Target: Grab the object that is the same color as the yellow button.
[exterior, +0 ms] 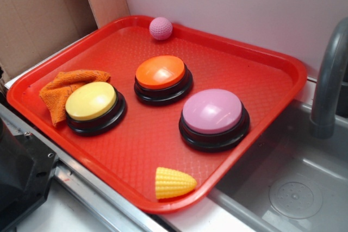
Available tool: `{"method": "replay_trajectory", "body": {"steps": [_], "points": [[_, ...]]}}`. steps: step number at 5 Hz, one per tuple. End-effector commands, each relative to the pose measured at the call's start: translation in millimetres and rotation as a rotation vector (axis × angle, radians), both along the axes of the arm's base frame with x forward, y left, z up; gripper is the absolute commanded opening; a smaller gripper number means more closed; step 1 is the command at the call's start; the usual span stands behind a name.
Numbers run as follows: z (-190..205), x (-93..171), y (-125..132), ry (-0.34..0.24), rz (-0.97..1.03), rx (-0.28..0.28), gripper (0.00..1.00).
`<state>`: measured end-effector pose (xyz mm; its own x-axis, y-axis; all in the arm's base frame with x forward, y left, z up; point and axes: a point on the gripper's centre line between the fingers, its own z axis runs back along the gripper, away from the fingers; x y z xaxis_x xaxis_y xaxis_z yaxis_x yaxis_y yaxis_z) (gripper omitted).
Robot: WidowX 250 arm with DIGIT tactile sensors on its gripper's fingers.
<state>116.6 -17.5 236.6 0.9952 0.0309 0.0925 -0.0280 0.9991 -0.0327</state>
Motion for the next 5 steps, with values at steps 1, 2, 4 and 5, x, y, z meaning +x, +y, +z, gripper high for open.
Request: {"method": "replay_trajectory", "body": {"steps": [1, 2, 4, 5], "points": [[0, 0, 0, 0.0, 0.0, 0.0, 1.0], [-12, 8, -22, -0.013, -0.142, 0.016, 1.0], [-46, 25, -77, -0.137, -0.333, 0.029, 1.0], [-70, 31, -104, -0.137, -0.381, 0.042, 1.0]]}}
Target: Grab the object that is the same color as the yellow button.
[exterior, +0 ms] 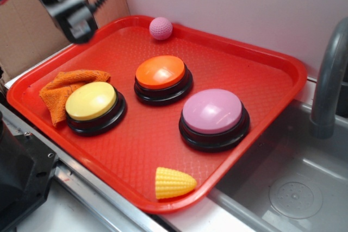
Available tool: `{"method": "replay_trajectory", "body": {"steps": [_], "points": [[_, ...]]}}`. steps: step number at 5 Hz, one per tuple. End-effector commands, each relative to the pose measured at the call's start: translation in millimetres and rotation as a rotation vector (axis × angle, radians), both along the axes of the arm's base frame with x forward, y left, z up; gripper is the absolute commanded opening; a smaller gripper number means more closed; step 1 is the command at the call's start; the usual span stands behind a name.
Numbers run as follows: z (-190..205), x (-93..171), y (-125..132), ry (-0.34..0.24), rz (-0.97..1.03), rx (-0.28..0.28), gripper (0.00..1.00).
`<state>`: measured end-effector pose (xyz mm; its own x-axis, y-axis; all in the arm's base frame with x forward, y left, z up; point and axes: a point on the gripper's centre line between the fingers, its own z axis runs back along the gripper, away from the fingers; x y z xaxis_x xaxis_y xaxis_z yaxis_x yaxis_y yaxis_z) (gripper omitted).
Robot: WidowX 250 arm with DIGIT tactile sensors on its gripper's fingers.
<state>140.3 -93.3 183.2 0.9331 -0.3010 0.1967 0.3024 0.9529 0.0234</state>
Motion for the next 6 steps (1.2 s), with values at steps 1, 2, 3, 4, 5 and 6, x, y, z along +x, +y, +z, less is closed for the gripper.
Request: {"method": "replay_trajectory", "body": {"steps": [1, 2, 3, 4, 5, 6], "points": [[-43, 13, -51, -0.033, -0.124, -0.01, 1.0], [-72, 10, -67, 0.034, -0.211, -0.068, 1.0], [-97, 0, -75, 0.108, -0.246, -0.063, 1.0], [-115, -5, -78, 0.132, -0.239, -0.024, 1.0], [-128, -7, -81, 0.151, -0.246, -0.006, 1.0], [-141, -10, -79, 0.17, -0.217, 0.01, 1.0]]}}
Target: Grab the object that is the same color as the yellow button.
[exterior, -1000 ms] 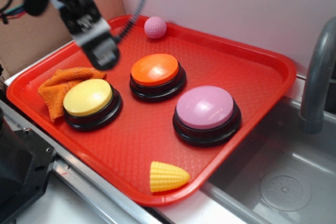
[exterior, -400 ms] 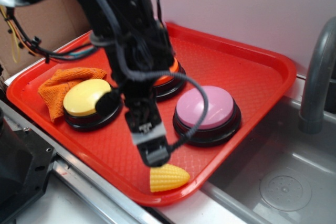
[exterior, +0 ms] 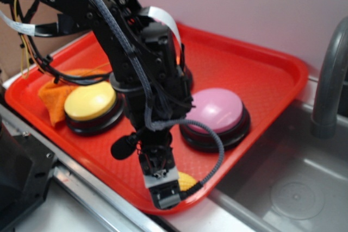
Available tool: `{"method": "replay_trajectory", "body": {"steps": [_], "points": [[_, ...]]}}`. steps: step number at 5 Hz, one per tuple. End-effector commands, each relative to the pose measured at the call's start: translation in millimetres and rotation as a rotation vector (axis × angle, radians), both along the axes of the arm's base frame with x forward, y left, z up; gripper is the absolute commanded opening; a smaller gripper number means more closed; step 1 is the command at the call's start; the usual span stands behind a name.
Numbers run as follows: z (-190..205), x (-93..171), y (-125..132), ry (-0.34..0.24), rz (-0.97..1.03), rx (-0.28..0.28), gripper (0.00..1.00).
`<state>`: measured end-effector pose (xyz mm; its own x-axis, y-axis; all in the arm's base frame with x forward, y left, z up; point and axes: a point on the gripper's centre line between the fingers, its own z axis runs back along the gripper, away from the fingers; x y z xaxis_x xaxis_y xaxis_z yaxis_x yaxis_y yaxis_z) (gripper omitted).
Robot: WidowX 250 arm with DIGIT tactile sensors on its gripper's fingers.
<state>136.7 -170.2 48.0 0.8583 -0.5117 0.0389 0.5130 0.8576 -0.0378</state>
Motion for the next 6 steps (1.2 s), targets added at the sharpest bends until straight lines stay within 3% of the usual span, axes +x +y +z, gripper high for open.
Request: {"method": "replay_trajectory", "body": {"steps": [1, 4, 6], "points": [[-9, -5, 6, 0.006, 0.051, 0.003, 1.0], [-21, -1, 18, 0.039, 0.1, 0.012, 1.0], [-19, 4, 10, 0.025, 0.029, -0.007, 1.0]]}}
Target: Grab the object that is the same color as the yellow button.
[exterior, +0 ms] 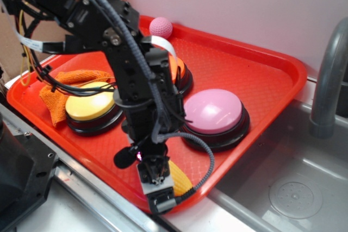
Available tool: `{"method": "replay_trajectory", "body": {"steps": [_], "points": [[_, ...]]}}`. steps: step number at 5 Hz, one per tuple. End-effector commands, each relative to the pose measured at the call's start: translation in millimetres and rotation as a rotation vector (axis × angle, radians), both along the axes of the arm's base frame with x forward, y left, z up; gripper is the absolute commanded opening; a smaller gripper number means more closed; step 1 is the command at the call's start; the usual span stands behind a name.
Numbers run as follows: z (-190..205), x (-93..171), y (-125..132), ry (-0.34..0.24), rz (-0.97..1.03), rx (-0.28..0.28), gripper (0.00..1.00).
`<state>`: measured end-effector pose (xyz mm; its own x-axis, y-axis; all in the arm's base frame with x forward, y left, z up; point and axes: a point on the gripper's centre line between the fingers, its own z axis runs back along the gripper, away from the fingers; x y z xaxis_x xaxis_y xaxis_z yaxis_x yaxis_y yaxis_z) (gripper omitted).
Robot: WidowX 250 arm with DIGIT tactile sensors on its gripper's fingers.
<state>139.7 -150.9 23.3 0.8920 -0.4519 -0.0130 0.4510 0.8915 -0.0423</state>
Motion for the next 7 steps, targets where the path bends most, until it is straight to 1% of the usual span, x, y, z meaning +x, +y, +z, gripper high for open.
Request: {"method": "replay_trajectory", "body": {"steps": [1, 2, 3, 4, 5, 6, 7], "points": [[4, 6, -15, -0.046, -0.151, -0.041, 1.0], [2, 10, -19, -0.066, -0.212, -0.025, 0.62], [0, 8, -19, -0.054, -0.207, -0.035, 0.0], [-1, 6, -19, -0.043, -0.178, -0.045, 0.0], [2, 7, -15, -0.026, -0.111, -0.035, 0.0], [35, 12, 3, -0.06, 0.04, -0.027, 0.0], [74, 14, 23, -0.117, 0.156, -0.013, 0.0]]}}
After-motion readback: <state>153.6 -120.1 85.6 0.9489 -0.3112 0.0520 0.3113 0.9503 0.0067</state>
